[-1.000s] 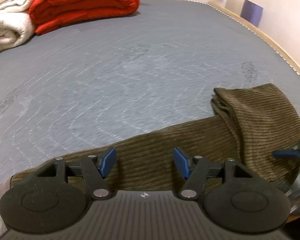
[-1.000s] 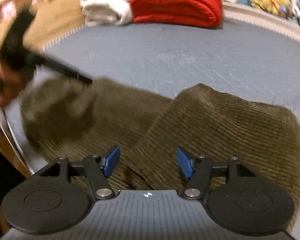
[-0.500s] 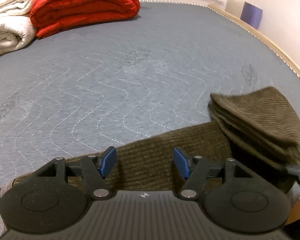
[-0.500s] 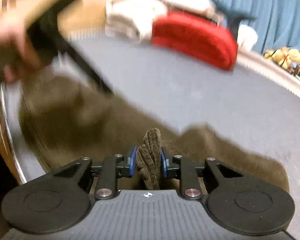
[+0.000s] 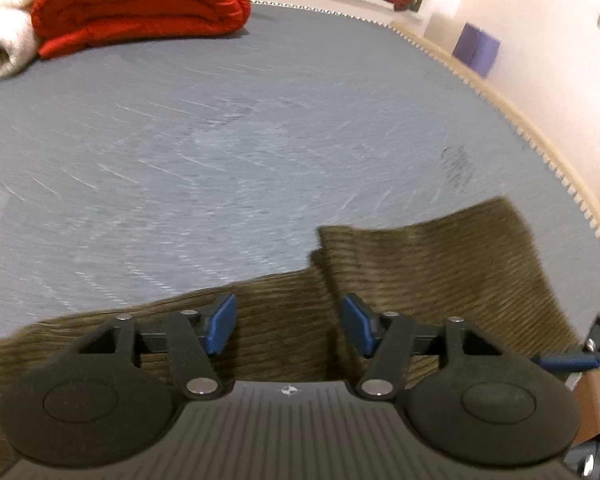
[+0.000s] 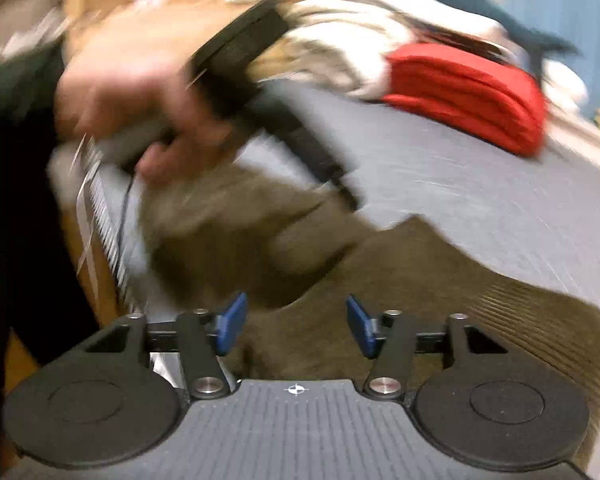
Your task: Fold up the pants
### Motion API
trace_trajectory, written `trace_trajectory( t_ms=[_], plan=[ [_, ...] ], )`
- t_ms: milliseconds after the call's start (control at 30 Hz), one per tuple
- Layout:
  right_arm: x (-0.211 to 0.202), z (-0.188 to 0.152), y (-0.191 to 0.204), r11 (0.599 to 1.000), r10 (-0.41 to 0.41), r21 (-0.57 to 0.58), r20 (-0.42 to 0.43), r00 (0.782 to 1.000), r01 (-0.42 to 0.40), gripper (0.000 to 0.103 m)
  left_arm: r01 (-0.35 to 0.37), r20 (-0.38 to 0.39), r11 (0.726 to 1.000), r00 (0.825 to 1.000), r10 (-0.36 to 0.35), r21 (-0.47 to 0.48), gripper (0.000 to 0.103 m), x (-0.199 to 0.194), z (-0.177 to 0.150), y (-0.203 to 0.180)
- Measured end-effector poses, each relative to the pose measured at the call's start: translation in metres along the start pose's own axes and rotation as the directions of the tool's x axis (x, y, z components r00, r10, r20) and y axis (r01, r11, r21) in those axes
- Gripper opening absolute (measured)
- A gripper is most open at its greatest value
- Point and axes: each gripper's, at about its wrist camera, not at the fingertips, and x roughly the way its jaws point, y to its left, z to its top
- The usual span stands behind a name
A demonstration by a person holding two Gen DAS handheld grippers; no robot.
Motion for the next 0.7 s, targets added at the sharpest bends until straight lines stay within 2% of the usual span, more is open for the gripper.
trace_trajectory(
  t_ms=[67,133,200,233,267,300,333,400,467,500,533,567,600,633,700],
  plan=[
    [-0.007,0.009,-0.023,0.993,-0.049,0.106,-0.001,0.999,0.049,0.06,0.06,0.012,0.996,0.998,-0.059,-0.072,0.052,0.008,0.003,0.003],
    [-0.001,0.002,-0.037,0.977,-0.118,0.172,-0.068,0.991,0.128,0.061,0.106,0.027,0.985,0.994,-0.103,-0.138,0.052,0.016,0.008,0.006],
    [0.018,-0.014,-0.05,0.947,-0.21,0.188,-0.257,0.943,0.262,0.061,0.134,0.032,0.971,0.991,-0.13,-0.196,0.052,0.028,0.012,0.009],
    [0.032,-0.03,-0.056,0.936,-0.215,0.181,-0.389,0.896,0.303,0.062,0.149,0.028,0.964,0.989,-0.146,-0.22,0.052,0.035,0.015,0.011],
    [0.035,-0.039,-0.057,0.937,-0.203,0.181,-0.413,0.888,0.298,0.062,0.164,0.023,0.956,0.986,-0.163,-0.245,0.052,0.042,0.016,0.012],
    [0.033,-0.042,-0.057,0.939,-0.199,0.187,-0.387,0.9,0.288,0.062,0.166,0.017,0.95,0.986,-0.168,-0.265,0.052,0.05,0.017,0.013],
    [0.03,-0.041,-0.057,0.938,-0.188,0.203,-0.385,0.904,0.281,0.062,0.157,0.006,0.947,0.987,-0.162,-0.28,0.052,0.057,0.016,0.013],
    [0.014,-0.036,-0.064,0.923,-0.162,0.276,-0.356,0.92,0.269,0.062,0.159,-0.021,0.939,0.985,-0.173,-0.306,0.054,0.073,0.015,0.013],
    [-0.002,-0.031,-0.073,0.897,-0.184,0.341,-0.29,0.939,0.281,0.062,0.169,-0.025,0.939,0.982,-0.185,-0.298,0.058,0.083,0.015,0.009],
    [-0.008,-0.03,-0.076,0.884,-0.215,0.353,-0.275,0.937,0.306,0.064,0.17,-0.022,0.944,0.983,-0.184,-0.282,0.059,0.087,0.015,0.007],
    [-0.013,-0.03,-0.079,0.867,-0.263,0.359,-0.261,0.929,0.347,0.069,0.168,-0.019,0.95,0.984,-0.179,-0.262,0.06,0.089,0.016,0.003],
    [-0.018,-0.029,-0.082,0.843,-0.319,0.368,-0.247,0.915,0.393,0.073,0.162,-0.015,0.957,0.985,-0.17,-0.239,0.056,0.091,0.015,0.0],
    [-0.025,-0.03,-0.086,0.82,-0.357,0.381,-0.243,0.902,0.427,0.077,0.153,-0.011,0.964,0.987,-0.159,-0.219,0.047,0.091,0.016,-0.003],
    [-0.026,-0.032,-0.09,0.796,-0.387,0.397,-0.245,0.889,0.456,0.079,0.145,-0.006,0.969,0.989,-0.149,-0.201,0.029,0.089,0.017,-0.004],
    [-0.025,-0.037,-0.1,0.743,-0.428,0.436,-0.273,0.862,0.507,0.083,0.172,0.037,0.964,0.985,-0.168,-0.203,0.024,0.073,0.019,-0.004]
  ],
)
